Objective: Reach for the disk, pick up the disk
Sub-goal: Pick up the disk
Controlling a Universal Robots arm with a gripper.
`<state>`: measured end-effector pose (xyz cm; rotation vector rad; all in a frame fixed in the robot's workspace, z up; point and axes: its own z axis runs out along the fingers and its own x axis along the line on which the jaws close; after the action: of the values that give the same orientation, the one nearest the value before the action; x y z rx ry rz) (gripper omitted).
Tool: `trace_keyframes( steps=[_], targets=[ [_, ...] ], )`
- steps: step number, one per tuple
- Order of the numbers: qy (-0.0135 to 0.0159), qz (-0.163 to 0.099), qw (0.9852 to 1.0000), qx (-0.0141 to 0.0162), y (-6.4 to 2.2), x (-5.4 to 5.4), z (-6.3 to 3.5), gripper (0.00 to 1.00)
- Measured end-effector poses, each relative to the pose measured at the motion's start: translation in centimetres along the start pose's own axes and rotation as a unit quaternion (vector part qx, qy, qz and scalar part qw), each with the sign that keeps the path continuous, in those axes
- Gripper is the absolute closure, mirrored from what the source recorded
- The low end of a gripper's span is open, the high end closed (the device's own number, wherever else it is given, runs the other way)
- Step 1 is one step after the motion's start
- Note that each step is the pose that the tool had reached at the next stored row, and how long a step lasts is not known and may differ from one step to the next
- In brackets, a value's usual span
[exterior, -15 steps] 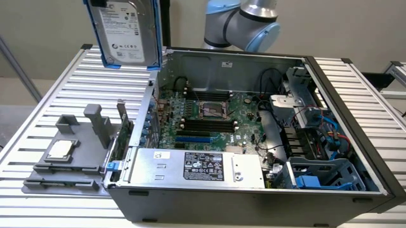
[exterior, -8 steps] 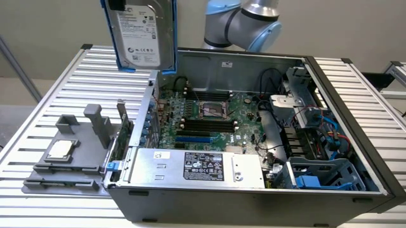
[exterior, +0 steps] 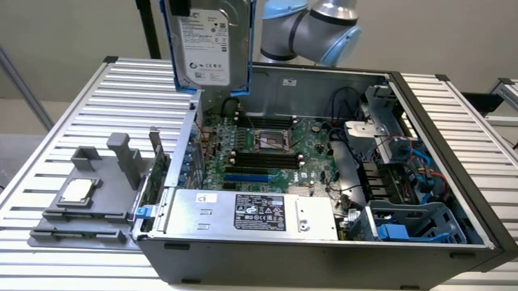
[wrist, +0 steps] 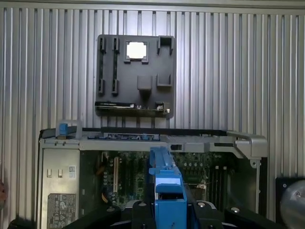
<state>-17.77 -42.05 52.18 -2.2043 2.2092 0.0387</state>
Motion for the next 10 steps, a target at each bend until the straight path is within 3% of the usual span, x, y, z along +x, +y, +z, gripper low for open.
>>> trace_keyframes(
  steps=[6, 10],
  targets=[
    [-0.0072, 0.0, 1.0, 0.0, -2.74, 0.3, -0.02, 0.67],
    [-0.0084, 0.0, 1.0, -0.0001, -4.57, 0.7, -0.04, 0.67]
  ],
)
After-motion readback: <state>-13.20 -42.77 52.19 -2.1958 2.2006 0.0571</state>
